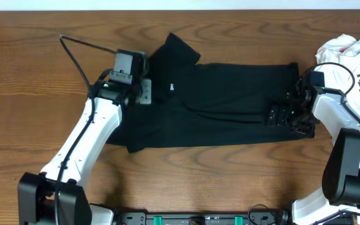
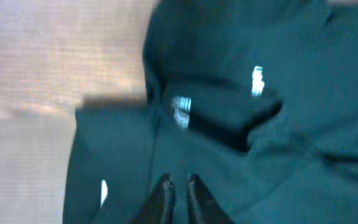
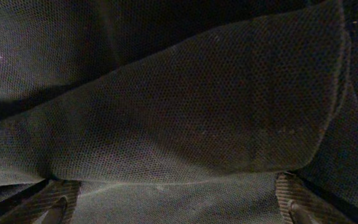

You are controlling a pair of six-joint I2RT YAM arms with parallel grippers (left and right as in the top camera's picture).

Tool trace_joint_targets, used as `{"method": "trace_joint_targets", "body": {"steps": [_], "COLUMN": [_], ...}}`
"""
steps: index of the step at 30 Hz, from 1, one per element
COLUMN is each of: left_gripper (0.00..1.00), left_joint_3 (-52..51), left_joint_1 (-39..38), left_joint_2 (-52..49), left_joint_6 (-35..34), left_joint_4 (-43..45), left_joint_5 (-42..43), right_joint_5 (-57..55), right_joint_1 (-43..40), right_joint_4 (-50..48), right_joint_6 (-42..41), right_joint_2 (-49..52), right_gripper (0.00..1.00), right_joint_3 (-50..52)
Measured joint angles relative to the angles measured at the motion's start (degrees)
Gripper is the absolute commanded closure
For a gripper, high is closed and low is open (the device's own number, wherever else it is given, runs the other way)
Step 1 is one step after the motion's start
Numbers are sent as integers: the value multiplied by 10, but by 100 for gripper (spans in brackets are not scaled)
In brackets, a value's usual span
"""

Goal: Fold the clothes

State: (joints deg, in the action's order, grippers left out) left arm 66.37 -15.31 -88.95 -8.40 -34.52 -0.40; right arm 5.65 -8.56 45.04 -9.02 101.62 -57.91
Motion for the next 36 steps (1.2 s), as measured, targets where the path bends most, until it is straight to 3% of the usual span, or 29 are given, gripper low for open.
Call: {"method": "trace_joint_targets", "body": {"steps": [18, 36], "left_gripper": [90, 89], "left_joint_3": [-5, -6], "left_joint_1": [-28, -28], "left_joint_2": [-139, -153], "left_joint_6": [-24, -25], "left_joint_4": [12, 72], "left_joint_5": [15, 15], "right_joint_5": [0, 0], "right_joint_1": [0, 0], "right_joint_4": [0, 0], "right_joint_6": [0, 0], "right_joint_2": [0, 0], "right_gripper": [1, 1], "right_joint_3": [0, 0]}}
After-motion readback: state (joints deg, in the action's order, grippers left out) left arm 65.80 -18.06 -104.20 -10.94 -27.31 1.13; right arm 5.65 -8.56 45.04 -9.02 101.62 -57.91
